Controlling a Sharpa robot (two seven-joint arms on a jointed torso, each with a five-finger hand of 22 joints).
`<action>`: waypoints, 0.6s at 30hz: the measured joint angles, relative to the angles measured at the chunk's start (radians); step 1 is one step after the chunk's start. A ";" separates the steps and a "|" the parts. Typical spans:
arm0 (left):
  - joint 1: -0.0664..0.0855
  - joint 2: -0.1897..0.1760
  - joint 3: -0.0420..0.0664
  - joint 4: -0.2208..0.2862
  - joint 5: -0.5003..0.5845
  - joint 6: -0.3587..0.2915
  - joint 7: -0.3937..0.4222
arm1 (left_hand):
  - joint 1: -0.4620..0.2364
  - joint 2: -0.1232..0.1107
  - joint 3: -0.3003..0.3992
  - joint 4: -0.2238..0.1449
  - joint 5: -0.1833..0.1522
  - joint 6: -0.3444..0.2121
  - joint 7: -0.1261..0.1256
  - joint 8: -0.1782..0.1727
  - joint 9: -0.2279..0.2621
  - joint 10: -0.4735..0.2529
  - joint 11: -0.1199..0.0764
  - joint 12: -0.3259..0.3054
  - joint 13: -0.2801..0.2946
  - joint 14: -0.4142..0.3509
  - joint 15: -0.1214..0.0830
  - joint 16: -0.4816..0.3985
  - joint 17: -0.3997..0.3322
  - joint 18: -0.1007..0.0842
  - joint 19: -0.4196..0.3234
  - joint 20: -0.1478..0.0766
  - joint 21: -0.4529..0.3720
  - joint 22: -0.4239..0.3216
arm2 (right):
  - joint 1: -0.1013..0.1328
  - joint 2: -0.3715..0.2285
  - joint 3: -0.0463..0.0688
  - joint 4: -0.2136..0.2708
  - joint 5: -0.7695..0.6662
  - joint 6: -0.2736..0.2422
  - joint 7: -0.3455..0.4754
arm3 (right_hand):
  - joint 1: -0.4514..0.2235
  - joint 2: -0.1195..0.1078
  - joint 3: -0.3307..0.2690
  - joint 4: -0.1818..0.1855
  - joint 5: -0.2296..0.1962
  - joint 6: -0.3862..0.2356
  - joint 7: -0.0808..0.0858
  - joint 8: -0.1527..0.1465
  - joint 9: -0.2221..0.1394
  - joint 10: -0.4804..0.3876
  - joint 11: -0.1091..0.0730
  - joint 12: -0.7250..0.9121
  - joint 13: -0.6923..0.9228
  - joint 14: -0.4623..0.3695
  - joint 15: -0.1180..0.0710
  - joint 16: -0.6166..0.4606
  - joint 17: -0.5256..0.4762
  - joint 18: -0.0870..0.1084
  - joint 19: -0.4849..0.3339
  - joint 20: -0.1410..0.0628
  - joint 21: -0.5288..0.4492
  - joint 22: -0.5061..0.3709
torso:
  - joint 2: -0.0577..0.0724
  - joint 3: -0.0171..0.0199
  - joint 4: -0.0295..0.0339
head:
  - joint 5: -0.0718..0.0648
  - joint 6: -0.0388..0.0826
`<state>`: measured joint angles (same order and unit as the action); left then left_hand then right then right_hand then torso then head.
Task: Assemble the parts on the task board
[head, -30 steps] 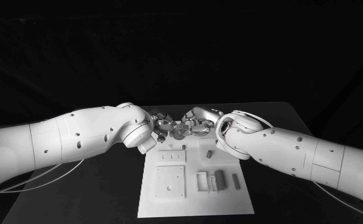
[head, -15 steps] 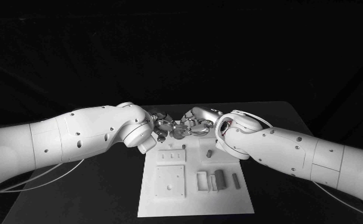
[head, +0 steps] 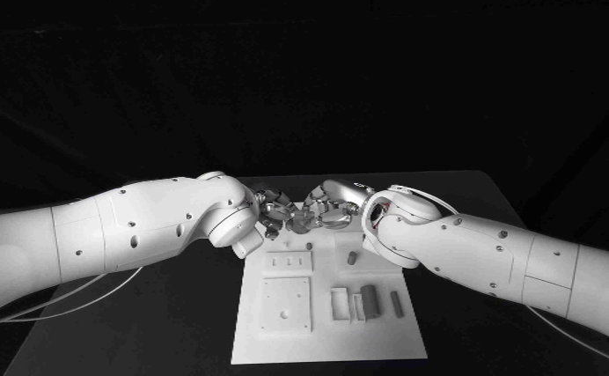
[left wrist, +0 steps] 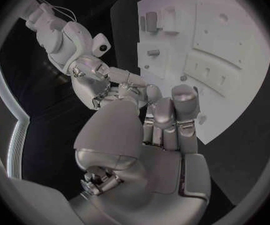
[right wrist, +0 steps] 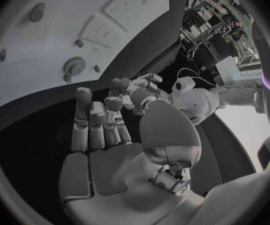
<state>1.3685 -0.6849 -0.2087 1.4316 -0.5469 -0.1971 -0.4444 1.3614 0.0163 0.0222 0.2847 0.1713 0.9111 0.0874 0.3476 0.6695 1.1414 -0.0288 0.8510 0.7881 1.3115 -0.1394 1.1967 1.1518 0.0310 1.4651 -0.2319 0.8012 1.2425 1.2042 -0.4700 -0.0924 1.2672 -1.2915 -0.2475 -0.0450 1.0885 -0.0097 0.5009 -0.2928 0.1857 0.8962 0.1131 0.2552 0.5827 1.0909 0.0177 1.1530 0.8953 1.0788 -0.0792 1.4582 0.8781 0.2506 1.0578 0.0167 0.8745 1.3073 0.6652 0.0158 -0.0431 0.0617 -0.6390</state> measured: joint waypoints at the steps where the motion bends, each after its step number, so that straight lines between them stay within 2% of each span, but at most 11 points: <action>1: 0.000 0.000 0.000 0.000 0.000 0.000 0.000 | 0.013 0.006 -0.003 -0.002 0.011 0.000 0.000 -0.001 0.003 0.000 0.000 0.000 -0.001 0.000 0.000 0.000 0.000 0.000 0.000 0.000 0.000 0.000 | 0.000 0.000 0.000 0.000 0.000 0.001 0.000 | 0.000 0.000 0.000 0.000 0.000 0.000 0.000 0.000 -0.001 0.000 0.000 0.000 0.000 0.000 0.000 0.000 0.000 0.000 0.000 0.000 0.000 0.000 | 0.000 0.0000 0.0000 | 0.000 0.000; 3: 0.000 0.000 0.000 0.002 0.000 0.000 0.000 | 0.030 0.022 -0.006 -0.005 0.022 0.000 0.000 -0.006 0.003 0.000 0.000 -0.005 -0.003 0.000 0.000 0.000 0.001 0.000 0.000 0.000 0.000 0.002 | 0.000 -0.002 0.000 0.000 -0.001 0.002 -0.002 | 0.000 0.000 0.000 0.000 0.000 0.000 0.000 -0.001 -0.001 0.000 0.000 0.000 0.000 0.002 0.000 0.000 -0.001 0.000 0.000 0.000 0.000 0.000 | 0.000 0.0000 0.0001 | 0.000 0.000; 7: 0.000 0.000 0.000 0.003 0.000 0.000 0.000 | 0.058 0.027 -0.009 -0.008 0.025 0.000 0.000 -0.008 0.002 0.000 0.000 -0.005 -0.006 -0.004 0.004 0.000 0.001 0.000 0.000 0.000 0.000 0.003 | 0.000 -0.002 0.000 0.000 -0.002 0.005 -0.003 | 0.000 0.000 0.000 0.000 0.000 0.000 0.000 -0.001 -0.001 0.003 0.000 0.000 0.000 0.004 -0.001 0.000 -0.001 0.000 0.000 0.000 0.000 0.000 | 0.000 0.0000 0.0001 | 0.000 0.000; 9: 0.000 0.000 0.000 0.003 0.000 0.000 0.000 | 0.075 0.022 0.023 0.007 -0.023 0.000 0.000 -0.008 0.003 0.000 0.000 -0.011 -0.009 -0.004 0.004 0.000 0.001 0.000 0.000 0.000 0.000 0.003 | 0.000 -0.002 0.000 0.000 -0.002 0.006 -0.003 | 0.000 0.000 0.000 0.000 0.000 0.000 0.000 -0.001 -0.001 0.003 0.000 0.000 0.000 0.005 -0.001 0.000 -0.001 0.000 0.000 0.000 0.000 0.000 | 0.000 0.0000 0.0002 | 0.000 0.000; 10: 0.000 0.000 0.000 0.003 0.000 0.000 0.000 | 0.078 0.021 0.035 0.007 -0.029 0.000 0.000 -0.010 0.003 0.000 0.000 -0.011 -0.009 -0.004 0.004 0.000 0.001 0.000 0.000 0.000 0.000 0.003 | 0.000 -0.002 0.000 0.000 -0.002 0.007 -0.003 | 0.000 0.000 0.000 0.000 0.000 0.000 0.000 -0.001 -0.001 0.003 0.000 0.000 -0.001 0.005 -0.001 0.000 -0.001 0.000 0.000 0.000 0.000 0.000 | 0.000 0.0000 0.0001 | 0.000 0.000; 18: 0.000 -0.001 0.000 0.003 0.003 0.000 0.002 | 0.110 0.028 0.068 -0.004 -0.036 0.000 0.001 -0.019 0.004 -0.002 0.002 -0.012 -0.012 -0.003 0.004 0.000 0.003 -0.001 -0.002 0.002 0.000 0.004 | 0.000 -0.002 0.000 0.000 -0.003 0.012 -0.004 | 0.000 0.000 0.002 0.002 0.000 0.000 0.000 0.002 -0.002 0.003 0.000 0.000 -0.001 0.006 0.000 0.000 -0.001 0.000 0.000 0.000 0.000 0.000 | 0.000 0.0000 0.0001 | -0.001 0.000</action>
<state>1.3685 -0.6855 -0.2089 1.4347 -0.5442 -0.1971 -0.4420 1.4714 0.0443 0.0899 0.2805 0.1349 0.9115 0.0879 0.3282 0.6734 1.1396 -0.0271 0.8393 0.7766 1.3080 -0.1354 1.1967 1.1546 0.0300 1.4631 -0.2299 0.8009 1.2462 1.2044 -0.4717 -0.0922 1.2669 -1.2949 -0.2354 -0.0491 1.0885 -0.0097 0.5031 -0.2906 0.1856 0.8962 0.1131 0.2572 0.5807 1.0940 0.0177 1.1530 0.8944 1.0848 -0.0791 1.4582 0.8772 0.2505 1.0577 0.0171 0.8745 1.3073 0.6656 0.0158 -0.0430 0.0605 -0.6390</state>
